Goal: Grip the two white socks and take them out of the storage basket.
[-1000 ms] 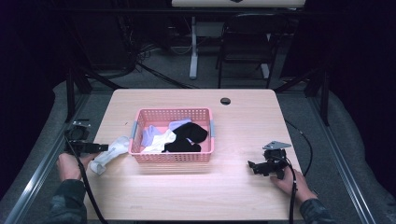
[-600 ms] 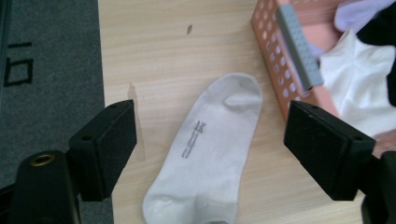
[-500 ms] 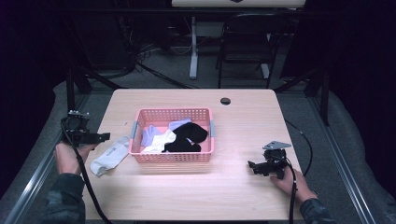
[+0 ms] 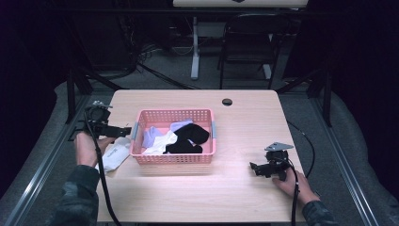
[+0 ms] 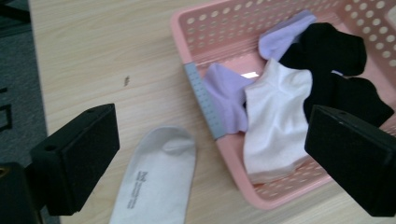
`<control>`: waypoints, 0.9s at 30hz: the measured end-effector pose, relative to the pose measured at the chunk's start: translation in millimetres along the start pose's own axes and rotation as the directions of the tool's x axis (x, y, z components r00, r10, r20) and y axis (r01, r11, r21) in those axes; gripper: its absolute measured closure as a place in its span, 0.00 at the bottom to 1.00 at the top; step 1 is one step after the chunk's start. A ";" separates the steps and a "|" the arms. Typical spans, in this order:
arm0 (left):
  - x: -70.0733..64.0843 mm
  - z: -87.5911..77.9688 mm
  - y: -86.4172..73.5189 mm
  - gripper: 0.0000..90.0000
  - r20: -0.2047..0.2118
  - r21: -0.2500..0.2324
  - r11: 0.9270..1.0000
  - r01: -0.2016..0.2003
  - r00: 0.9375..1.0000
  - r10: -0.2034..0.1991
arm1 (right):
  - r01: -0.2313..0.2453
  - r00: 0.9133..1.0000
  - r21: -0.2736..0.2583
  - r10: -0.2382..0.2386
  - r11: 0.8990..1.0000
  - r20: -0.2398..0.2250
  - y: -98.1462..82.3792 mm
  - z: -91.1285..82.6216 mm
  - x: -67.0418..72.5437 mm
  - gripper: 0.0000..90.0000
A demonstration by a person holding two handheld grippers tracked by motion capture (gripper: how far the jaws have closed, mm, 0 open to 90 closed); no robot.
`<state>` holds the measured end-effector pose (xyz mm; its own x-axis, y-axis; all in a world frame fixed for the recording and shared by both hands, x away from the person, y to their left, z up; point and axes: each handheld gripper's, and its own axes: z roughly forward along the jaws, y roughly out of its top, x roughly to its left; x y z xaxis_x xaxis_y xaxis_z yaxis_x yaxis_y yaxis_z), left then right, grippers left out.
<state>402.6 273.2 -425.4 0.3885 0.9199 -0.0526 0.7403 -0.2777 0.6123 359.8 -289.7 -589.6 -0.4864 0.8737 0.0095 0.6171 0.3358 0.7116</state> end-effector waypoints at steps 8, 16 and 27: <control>-23.1 26.7 16.6 0.00 0.041 0.056 0.997 -0.052 0.998 0.050 | 0.002 1.000 -0.001 -0.002 1.000 0.001 0.0 0.1 -0.1 0.00; -38.3 49.5 26.8 0.00 0.082 0.093 0.992 -0.091 0.993 0.083 | 0.001 1.000 0.001 -0.001 1.000 0.001 0.0 0.0 0.0 0.00; -50.9 73.8 32.8 0.00 0.143 0.158 0.980 -0.118 0.985 0.095 | 0.000 1.000 -0.001 0.000 1.000 0.001 0.0 0.1 0.0 0.00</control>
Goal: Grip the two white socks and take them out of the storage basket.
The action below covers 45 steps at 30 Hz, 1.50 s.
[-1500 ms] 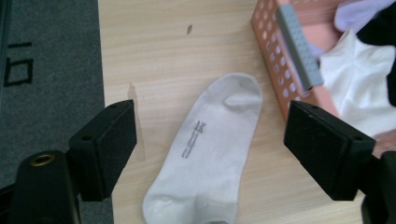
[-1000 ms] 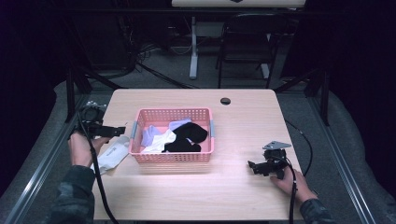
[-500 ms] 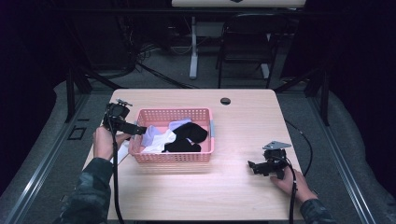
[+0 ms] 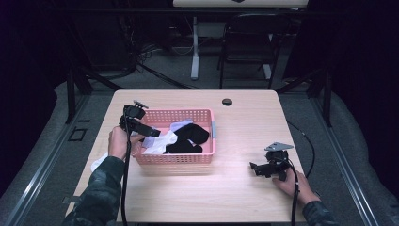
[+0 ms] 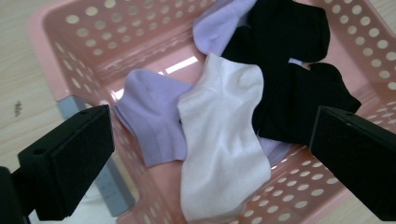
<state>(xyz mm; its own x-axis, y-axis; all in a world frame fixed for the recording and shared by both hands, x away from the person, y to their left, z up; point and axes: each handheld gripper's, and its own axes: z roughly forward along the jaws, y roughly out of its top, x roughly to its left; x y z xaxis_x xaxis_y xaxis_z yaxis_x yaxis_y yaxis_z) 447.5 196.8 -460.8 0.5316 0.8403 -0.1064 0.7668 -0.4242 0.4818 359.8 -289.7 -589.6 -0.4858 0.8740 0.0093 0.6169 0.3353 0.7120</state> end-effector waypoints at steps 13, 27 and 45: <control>-9.8 42.4 -0.4 0.00 0.058 0.117 0.993 -0.013 0.998 0.006 | 0.003 1.000 0.001 -0.003 1.000 0.000 -0.1 -0.2 -0.1 0.00; -23.8 81.9 11.4 0.50 0.036 0.292 0.954 -0.069 0.997 0.062 | 0.002 1.000 0.000 -0.002 1.000 0.001 0.0 -0.1 -0.1 0.00; -26.6 60.0 16.4 0.96 -0.001 0.250 0.961 -0.116 0.993 0.120 | 0.001 1.000 0.000 -0.001 1.000 0.002 -0.1 -0.1 0.1 0.00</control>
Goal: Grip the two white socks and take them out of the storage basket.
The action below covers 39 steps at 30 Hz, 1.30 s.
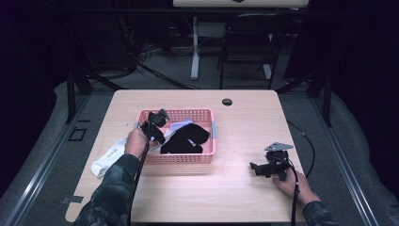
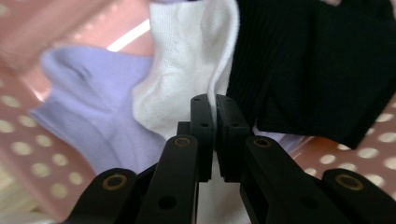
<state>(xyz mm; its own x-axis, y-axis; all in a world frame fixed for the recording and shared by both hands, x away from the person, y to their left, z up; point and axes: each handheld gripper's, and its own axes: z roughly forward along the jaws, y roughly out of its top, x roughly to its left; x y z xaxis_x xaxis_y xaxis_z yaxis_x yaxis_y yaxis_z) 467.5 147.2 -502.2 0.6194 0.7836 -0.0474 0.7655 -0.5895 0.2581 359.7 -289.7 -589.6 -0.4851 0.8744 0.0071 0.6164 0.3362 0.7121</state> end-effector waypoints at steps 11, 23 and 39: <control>-2.9 -45.1 -3.2 0.96 -0.009 -0.129 0.991 -0.027 1.000 0.026 | 0.000 1.000 0.000 0.000 1.000 0.000 0.0 0.0 0.0 0.00; -6.5 -79.6 2.9 0.96 -0.035 -0.200 0.978 -0.055 0.998 0.049 | 0.000 1.000 0.000 0.000 1.000 -0.001 0.0 0.1 -0.1 0.00; -5.3 -132.8 -6.3 0.96 -0.078 -0.291 0.954 -0.069 0.996 0.048 | 0.000 1.000 0.000 0.000 1.000 0.000 0.0 0.0 0.0 0.00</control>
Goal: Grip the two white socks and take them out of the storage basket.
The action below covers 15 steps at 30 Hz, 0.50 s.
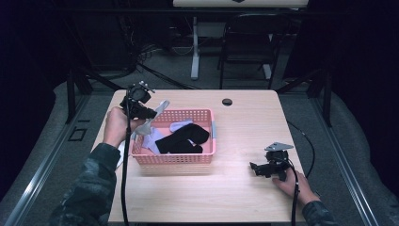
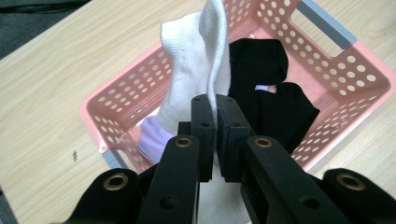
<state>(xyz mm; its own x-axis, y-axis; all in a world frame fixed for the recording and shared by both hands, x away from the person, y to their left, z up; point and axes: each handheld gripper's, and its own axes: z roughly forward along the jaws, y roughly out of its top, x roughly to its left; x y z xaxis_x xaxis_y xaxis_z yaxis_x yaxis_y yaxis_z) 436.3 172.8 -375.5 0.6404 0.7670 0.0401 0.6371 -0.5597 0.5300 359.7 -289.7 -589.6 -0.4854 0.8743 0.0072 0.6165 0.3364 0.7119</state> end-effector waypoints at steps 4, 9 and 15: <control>4.6 -11.0 -5.4 0.96 -0.016 -0.010 1.000 0.009 1.000 -0.009 | -0.001 1.000 -0.001 0.001 1.000 0.000 0.0 0.0 0.0 0.00; 13.8 -22.2 -15.6 0.96 -0.032 -0.029 0.999 0.035 0.999 -0.036 | 0.000 1.000 0.000 0.000 1.000 0.000 0.0 0.0 0.0 0.00; 27.2 -35.6 -30.8 0.96 -0.043 -0.049 0.996 0.075 0.996 -0.077 | -0.001 1.000 -0.001 0.001 1.000 0.000 0.0 0.1 0.0 0.00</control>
<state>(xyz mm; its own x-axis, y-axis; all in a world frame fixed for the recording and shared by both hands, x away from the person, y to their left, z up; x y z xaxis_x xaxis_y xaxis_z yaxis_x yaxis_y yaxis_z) 418.8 222.1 -360.5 0.5703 0.8206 0.0357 0.6615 -0.4846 0.5723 359.7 -289.7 -589.6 -0.4850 0.8745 0.0076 0.6163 0.3357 0.7124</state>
